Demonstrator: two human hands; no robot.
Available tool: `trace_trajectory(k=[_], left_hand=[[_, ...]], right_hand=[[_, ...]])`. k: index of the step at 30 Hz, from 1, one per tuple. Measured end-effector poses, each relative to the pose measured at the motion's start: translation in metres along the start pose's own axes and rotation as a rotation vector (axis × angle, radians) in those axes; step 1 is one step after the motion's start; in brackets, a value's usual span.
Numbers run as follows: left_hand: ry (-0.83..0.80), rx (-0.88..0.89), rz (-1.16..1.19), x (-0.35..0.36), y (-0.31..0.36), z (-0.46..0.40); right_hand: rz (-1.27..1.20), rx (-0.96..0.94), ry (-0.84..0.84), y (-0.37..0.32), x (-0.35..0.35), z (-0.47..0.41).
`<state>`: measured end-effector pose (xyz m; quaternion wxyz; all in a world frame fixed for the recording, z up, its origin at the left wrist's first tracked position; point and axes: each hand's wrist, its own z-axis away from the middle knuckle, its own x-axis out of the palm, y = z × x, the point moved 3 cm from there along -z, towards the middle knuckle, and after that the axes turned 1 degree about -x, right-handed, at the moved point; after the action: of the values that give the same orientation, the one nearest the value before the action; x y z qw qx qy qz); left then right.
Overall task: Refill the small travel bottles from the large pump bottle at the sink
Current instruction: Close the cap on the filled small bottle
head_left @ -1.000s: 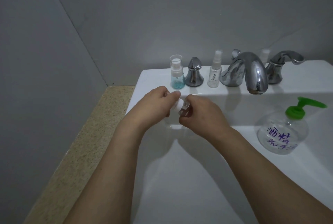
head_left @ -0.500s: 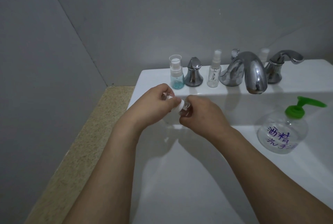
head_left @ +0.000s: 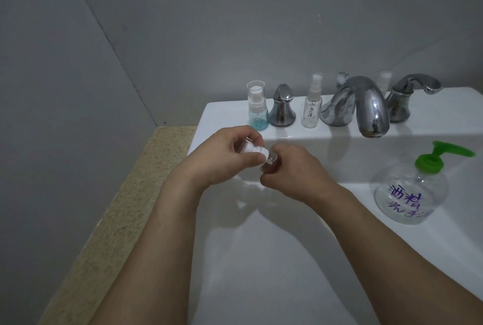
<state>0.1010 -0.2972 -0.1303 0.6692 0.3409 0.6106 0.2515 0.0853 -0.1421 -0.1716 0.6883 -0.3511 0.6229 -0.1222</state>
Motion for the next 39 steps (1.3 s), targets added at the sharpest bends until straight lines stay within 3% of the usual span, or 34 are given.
trace_trajectory(k=[6, 16, 25, 32, 36, 39], left_hand=[[0.024, -0.093, 0.039, 0.003, -0.002, 0.0], [0.0, 0.008, -0.086, 0.001, 0.0, 0.002], [0.063, -0.102, -0.095, -0.001, 0.005, 0.004], [0.321, -0.084, -0.047, -0.024, 0.014, 0.016], [0.506, -0.109, 0.055, -0.03, 0.012, 0.018], [0.692, -0.124, 0.008, -0.039, 0.022, 0.019]], right_hand=[[0.037, -0.006, -0.022, -0.001, 0.0, 0.0], [-0.103, -0.012, -0.068, 0.004, 0.002, -0.003], [-0.088, -0.02, -0.08, 0.007, 0.005, -0.008], [-0.1, -0.041, -0.107, 0.009, 0.014, -0.01], [-0.108, -0.064, 0.025, 0.003, 0.01, -0.009], [-0.115, -0.159, 0.236, -0.007, 0.002, -0.007]])
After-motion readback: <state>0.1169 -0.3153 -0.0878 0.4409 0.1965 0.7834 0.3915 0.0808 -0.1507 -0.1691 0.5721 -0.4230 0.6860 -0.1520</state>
